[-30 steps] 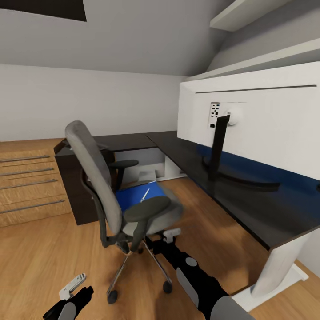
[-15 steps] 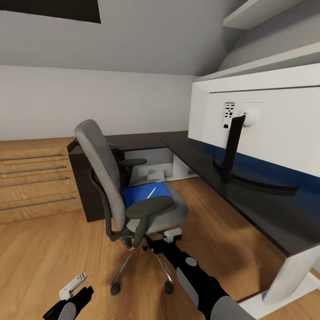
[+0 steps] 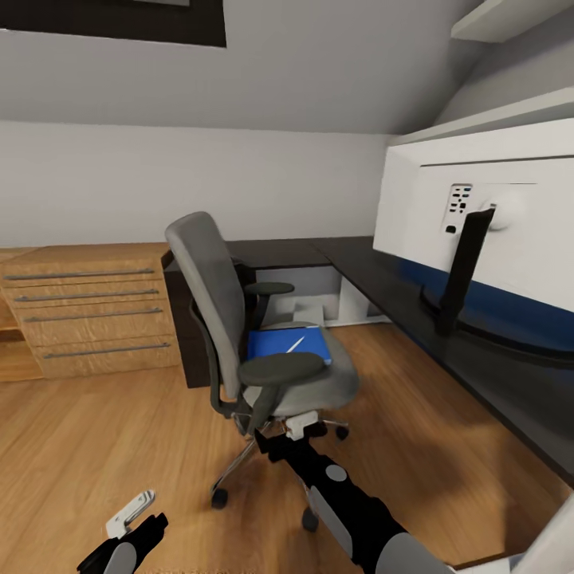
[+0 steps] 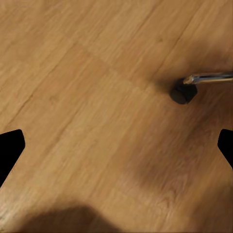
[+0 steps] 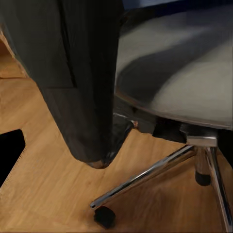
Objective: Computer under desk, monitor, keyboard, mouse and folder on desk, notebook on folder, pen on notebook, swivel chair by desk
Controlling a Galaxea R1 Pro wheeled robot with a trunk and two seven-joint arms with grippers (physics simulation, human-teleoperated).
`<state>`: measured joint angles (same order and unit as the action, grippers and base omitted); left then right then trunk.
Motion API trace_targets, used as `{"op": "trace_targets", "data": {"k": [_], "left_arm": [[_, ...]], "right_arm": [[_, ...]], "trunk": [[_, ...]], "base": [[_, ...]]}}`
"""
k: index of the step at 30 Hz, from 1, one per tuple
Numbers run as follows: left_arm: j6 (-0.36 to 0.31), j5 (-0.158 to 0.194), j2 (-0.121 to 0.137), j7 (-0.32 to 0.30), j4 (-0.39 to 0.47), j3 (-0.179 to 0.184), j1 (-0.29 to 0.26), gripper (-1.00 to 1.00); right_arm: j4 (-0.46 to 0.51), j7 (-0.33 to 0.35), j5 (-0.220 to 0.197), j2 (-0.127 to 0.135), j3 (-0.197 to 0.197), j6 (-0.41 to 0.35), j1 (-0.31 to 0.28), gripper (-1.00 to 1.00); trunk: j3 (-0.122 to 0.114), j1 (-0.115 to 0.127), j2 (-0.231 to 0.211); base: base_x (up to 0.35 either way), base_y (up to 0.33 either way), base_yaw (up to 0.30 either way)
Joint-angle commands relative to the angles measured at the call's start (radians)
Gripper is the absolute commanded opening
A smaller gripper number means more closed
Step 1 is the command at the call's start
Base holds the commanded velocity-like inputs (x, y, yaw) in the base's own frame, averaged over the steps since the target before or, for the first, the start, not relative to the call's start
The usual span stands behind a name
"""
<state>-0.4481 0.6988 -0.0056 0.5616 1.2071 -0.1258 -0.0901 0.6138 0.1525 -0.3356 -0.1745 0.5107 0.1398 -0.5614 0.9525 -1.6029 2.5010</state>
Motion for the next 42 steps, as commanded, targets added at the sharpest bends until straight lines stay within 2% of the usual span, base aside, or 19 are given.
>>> {"op": "trace_targets", "data": {"k": [1, 12, 34, 36, 39, 42], "left_arm": [[-0.003, 0.009, -0.001, 0.006, 0.002, -0.001, 0.0, 1.0], [-0.003, 0.01, -0.001, 0.006, 0.002, -0.001, 0.0, 1.0], [-0.003, 0.006, -0.001, 0.006, 0.002, -0.001, 0.0, 1.0], [-0.003, 0.006, -0.001, 0.006, 0.002, -0.001, 0.0, 1.0], [-0.003, 0.006, -0.001, 0.006, 0.002, -0.001, 0.0, 1.0], [-0.003, 0.006, -0.001, 0.006, 0.002, -0.001, 0.0, 1.0]], "right_arm": [[-0.002, 0.003, -0.01, 0.0, 0.003, 0.004, -0.001, 1.0], [-0.002, 0.004, -0.01, 0.0, 0.007, 0.006, 0.0, 1.0], [-0.002, 0.014, -0.008, 0.0, 0.01, 0.016, 0.001, 1.0], [-0.001, 0.014, -0.008, 0.0, 0.017, 0.017, 0.002, 1.0], [-0.001, 0.012, -0.008, 0.0, 0.064, 0.019, 0.004, 1.0], [0.0, 0.008, -0.009, 0.0, 0.095, 0.019, 0.005, 1.0]], "trunk": [[0.001, 0.0, 0.0], [0.001, 0.0, 0.0], [0.001, 0.0, 0.0], [0.001, 0.0, 0.0], [0.001, 0.0, 0.0], [0.001, 0.0, 0.0]], "base": [[0.0, 0.0, 0.276], [0.0, 0.0, 0.211], [0.0, 0.0, 0.01], [0.0, 0.0, 0.0], [0.0, 0.0, 0.0], [0.0, 0.0, 0.0]]}}
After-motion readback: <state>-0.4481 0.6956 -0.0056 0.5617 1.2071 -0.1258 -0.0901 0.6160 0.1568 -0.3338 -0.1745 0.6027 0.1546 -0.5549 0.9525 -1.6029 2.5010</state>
